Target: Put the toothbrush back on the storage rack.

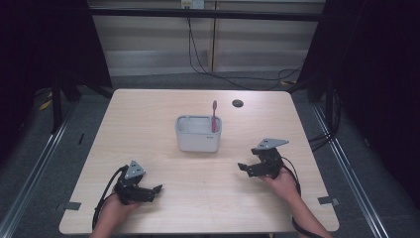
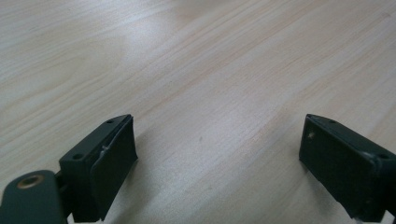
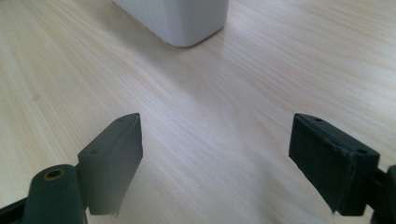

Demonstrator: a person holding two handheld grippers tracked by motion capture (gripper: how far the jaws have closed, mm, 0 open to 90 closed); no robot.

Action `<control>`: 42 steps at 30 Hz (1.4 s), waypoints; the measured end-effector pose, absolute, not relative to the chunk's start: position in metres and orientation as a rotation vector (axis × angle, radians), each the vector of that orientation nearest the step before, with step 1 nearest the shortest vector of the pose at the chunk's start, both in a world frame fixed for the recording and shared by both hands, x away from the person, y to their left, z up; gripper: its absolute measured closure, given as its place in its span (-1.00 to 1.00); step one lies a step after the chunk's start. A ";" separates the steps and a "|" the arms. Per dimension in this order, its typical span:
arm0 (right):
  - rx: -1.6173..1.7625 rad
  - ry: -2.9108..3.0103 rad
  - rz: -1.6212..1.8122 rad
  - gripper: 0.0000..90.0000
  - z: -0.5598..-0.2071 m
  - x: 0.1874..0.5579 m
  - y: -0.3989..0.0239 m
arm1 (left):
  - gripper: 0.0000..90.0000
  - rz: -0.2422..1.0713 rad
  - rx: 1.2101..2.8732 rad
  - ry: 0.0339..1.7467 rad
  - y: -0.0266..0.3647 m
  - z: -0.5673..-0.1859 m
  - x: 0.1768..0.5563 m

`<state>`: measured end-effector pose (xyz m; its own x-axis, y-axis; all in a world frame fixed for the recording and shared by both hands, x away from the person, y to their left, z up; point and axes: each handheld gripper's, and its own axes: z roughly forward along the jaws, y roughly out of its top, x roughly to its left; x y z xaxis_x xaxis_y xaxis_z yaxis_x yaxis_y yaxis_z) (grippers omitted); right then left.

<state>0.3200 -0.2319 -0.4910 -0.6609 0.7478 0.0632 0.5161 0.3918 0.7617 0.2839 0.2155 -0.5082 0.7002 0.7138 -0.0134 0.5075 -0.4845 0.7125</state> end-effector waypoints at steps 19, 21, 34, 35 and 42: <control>1.139 2.414 1.016 -0.63 -0.506 0.323 -0.240 | -0.77 0.370 2.192 0.927 0.216 -0.508 0.284; 1.150 2.417 1.008 -0.63 -0.507 0.323 -0.240 | -0.77 0.370 2.191 0.927 0.216 -0.508 0.284; 1.127 2.392 1.020 -0.67 -0.511 0.323 -0.246 | -0.77 0.372 2.190 0.928 0.215 -0.508 0.284; 1.110 2.389 1.026 -0.67 -0.512 0.323 -0.247 | -0.77 0.372 2.191 0.927 0.215 -0.508 0.284; 1.118 2.387 1.031 -0.70 -0.513 0.323 -0.248 | -0.77 0.374 2.189 0.928 0.215 -0.508 0.284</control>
